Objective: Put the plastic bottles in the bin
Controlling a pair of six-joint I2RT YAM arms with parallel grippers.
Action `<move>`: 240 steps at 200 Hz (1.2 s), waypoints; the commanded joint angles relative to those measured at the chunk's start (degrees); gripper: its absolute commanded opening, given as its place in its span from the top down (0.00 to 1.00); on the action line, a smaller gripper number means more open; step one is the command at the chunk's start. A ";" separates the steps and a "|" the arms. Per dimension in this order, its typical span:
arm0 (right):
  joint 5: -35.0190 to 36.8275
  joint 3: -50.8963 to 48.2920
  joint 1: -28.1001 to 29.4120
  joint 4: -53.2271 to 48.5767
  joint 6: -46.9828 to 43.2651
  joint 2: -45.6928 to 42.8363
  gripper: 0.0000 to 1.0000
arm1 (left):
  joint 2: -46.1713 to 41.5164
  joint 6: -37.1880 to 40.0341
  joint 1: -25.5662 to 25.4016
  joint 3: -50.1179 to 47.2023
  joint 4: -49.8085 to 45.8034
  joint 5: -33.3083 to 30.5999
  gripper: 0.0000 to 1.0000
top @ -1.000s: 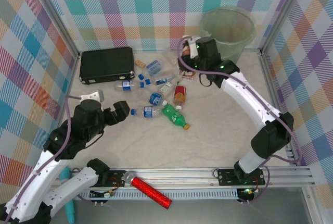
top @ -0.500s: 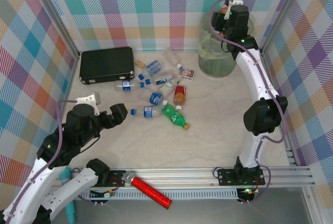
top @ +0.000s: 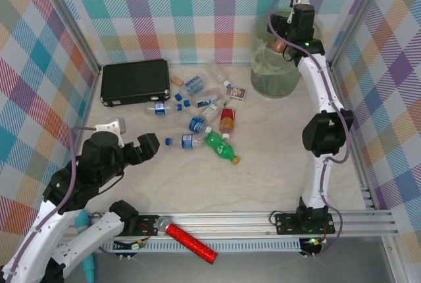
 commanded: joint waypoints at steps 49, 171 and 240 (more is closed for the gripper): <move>-8.99 -18.54 0.15 7.73 1.29 -19.49 0.01 | 6.70 0.03 0.19 -1.84 3.96 2.44 0.00; -8.15 -58.52 14.99 5.80 1.30 -47.77 0.01 | 16.14 -1.32 -1.01 -11.58 22.75 -0.74 0.00; 0.61 -61.85 28.14 -3.12 -1.80 -43.71 0.01 | 15.60 -3.03 -3.51 -17.14 25.32 -5.60 0.00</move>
